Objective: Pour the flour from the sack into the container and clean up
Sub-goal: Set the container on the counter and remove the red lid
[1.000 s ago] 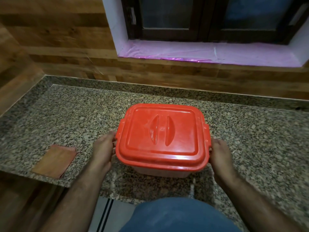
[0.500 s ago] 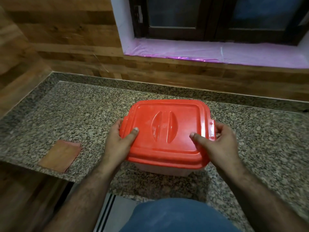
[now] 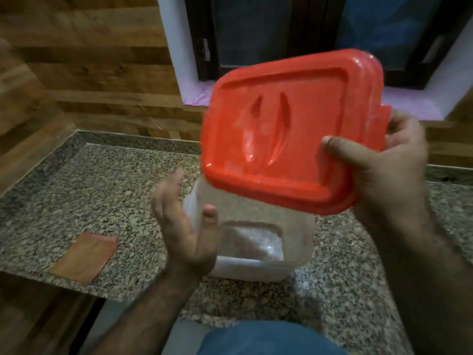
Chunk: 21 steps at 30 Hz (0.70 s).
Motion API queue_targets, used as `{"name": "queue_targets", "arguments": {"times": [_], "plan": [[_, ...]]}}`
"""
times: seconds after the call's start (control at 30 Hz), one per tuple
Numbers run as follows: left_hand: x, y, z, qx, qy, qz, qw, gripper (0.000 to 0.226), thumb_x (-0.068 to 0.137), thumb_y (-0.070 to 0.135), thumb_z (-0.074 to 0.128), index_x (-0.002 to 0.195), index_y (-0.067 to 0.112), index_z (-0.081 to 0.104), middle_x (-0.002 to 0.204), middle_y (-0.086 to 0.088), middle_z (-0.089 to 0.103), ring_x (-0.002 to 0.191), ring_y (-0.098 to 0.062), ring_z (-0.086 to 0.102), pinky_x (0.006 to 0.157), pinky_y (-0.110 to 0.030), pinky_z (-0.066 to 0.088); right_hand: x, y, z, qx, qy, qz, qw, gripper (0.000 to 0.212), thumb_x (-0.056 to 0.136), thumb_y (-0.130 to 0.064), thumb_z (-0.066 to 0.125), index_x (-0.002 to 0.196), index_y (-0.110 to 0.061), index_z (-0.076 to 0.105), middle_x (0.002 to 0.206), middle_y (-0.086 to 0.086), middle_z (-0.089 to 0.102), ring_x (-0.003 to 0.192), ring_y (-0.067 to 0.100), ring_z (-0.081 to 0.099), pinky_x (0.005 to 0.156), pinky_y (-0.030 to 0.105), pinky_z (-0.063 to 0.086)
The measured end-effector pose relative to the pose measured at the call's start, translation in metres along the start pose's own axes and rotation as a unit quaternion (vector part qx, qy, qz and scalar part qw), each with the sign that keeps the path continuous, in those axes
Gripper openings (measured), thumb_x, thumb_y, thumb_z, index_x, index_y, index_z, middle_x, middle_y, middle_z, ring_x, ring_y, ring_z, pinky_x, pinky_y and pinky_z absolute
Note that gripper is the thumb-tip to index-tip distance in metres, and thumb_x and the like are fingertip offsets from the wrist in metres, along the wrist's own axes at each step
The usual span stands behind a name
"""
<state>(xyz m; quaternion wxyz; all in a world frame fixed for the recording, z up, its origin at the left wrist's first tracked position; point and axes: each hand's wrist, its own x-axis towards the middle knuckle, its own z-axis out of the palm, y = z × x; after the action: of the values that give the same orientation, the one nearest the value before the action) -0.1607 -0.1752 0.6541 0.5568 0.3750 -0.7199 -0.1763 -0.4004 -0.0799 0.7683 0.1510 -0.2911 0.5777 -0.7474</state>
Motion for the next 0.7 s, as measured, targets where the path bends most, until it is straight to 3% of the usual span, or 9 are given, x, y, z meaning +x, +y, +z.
{"name": "queue_targets", "arguments": {"times": [0.03, 0.1, 0.2, 0.27, 0.33, 0.4, 0.47, 0.57, 0.7], "plan": [[-0.005, 0.001, 0.008, 0.003, -0.047, 0.049, 0.998, 0.065, 0.103, 0.054, 0.051, 0.144, 0.004, 0.051, 0.141, -0.012, 0.052, 0.133, -0.019, 0.049, 0.11, -0.029, 0.044, 0.005, -0.004, -0.005, -0.023, 0.007, -0.036, 0.999, 0.072, 0.074, -0.002, 0.092, 0.126, -0.017, 0.045, 0.126, 0.005, 0.068, 0.105, 0.015, 0.077, 0.081, 0.034, 0.066], [-0.016, -0.003, 0.025, 0.02, -0.212, 0.102, 0.972, 0.054, 0.103, 0.057, 0.054, 0.13, 0.011, 0.064, 0.124, -0.003, 0.065, 0.116, -0.017, 0.059, 0.096, -0.041, 0.054, 0.012, -0.001, -0.014, -0.095, 0.016, -0.101, 0.99, 0.068, 0.074, -0.005, 0.093, 0.12, -0.022, 0.046, 0.116, -0.007, 0.067, 0.099, 0.002, 0.075, 0.08, 0.025, 0.064], [-0.031, -0.008, 0.05, 0.128, -0.438, 0.14, 0.878, 0.058, 0.102, 0.074, 0.041, 0.101, 0.024, 0.071, 0.094, 0.003, 0.07, 0.091, -0.02, 0.065, 0.077, -0.043, 0.056, 0.011, 0.021, -0.028, -0.201, 0.02, -0.17, 0.964, 0.063, 0.074, -0.005, 0.092, 0.115, -0.022, 0.048, 0.103, -0.02, 0.059, 0.085, -0.017, 0.063, 0.068, 0.007, 0.05], [-0.037, -0.009, 0.059, 0.239, -0.522, 0.147, 0.806, 0.075, 0.098, 0.083, 0.03, 0.084, 0.019, 0.067, 0.077, 0.003, 0.064, 0.076, -0.023, 0.064, 0.067, -0.043, 0.052, 0.004, 0.044, -0.041, -0.256, 0.019, -0.197, 0.946, 0.058, 0.075, 0.0, 0.089, 0.115, -0.022, 0.052, 0.097, -0.025, 0.055, 0.081, -0.02, 0.059, 0.063, 0.003, 0.044], [-0.036, -0.011, 0.061, 0.287, -0.538, 0.145, 0.78, 0.088, 0.094, 0.09, 0.021, 0.074, 0.014, 0.062, 0.067, -0.002, 0.06, 0.065, -0.024, 0.06, 0.061, -0.042, 0.049, -0.001, 0.074, -0.058, -0.315, -0.002, -0.216, 0.924, 0.051, 0.077, -0.003, 0.087, 0.113, -0.024, 0.058, 0.089, -0.02, 0.059, 0.072, -0.006, 0.06, 0.063, 0.01, 0.046], [-0.035, -0.013, 0.061, 0.279, -0.542, 0.144, 0.779, 0.093, 0.091, 0.093, 0.017, 0.071, 0.012, 0.06, 0.064, -0.005, 0.06, 0.061, -0.023, 0.058, 0.061, -0.044, 0.05, -0.007, 0.107, -0.072, -0.371, -0.042, -0.206, 0.905, 0.047, 0.08, -0.007, 0.086, 0.114, -0.025, 0.059, 0.09, -0.004, 0.068, 0.074, 0.016, 0.064, 0.069, 0.037, 0.058], [-0.033, -0.012, 0.062, 0.267, -0.553, 0.143, 0.776, 0.095, 0.09, 0.093, 0.015, 0.07, 0.012, 0.059, 0.063, -0.005, 0.059, 0.06, -0.022, 0.057, 0.062, -0.044, 0.051, -0.013, 0.139, -0.085, -0.425, -0.075, -0.169, 0.886, 0.046, 0.08, -0.005, 0.085, 0.115, -0.023, 0.063, 0.098, 0.008, 0.074, 0.081, 0.03, 0.069, 0.073, 0.048, 0.061], [-0.031, -0.01, 0.062, 0.262, -0.558, 0.146, 0.774, 0.093, 0.091, 0.092, 0.015, 0.068, 0.012, 0.058, 0.062, -0.004, 0.058, 0.06, -0.021, 0.056, 0.062, -0.043, 0.051, -0.024, 0.184, -0.105, -0.497, -0.116, -0.127, 0.851, 0.038, 0.082, -0.002, 0.083, 0.115, -0.015, 0.07, 0.101, 0.01, 0.076, 0.086, 0.032, 0.072, 0.078, 0.041, 0.059], [-0.03, -0.008, 0.062, 0.264, -0.562, 0.141, 0.771, 0.091, 0.093, 0.09, 0.018, 0.069, 0.012, 0.059, 0.064, -0.005, 0.06, 0.061, -0.02, 0.057, 0.06, -0.04, 0.048, -0.042, 0.236, -0.129, -0.529, -0.226, -0.111, 0.811, 0.016, 0.089, -0.011, 0.067, 0.105, -0.017, 0.069, 0.094, 0.01, 0.075, 0.087, 0.033, 0.07, 0.071, 0.04, 0.052]]}}
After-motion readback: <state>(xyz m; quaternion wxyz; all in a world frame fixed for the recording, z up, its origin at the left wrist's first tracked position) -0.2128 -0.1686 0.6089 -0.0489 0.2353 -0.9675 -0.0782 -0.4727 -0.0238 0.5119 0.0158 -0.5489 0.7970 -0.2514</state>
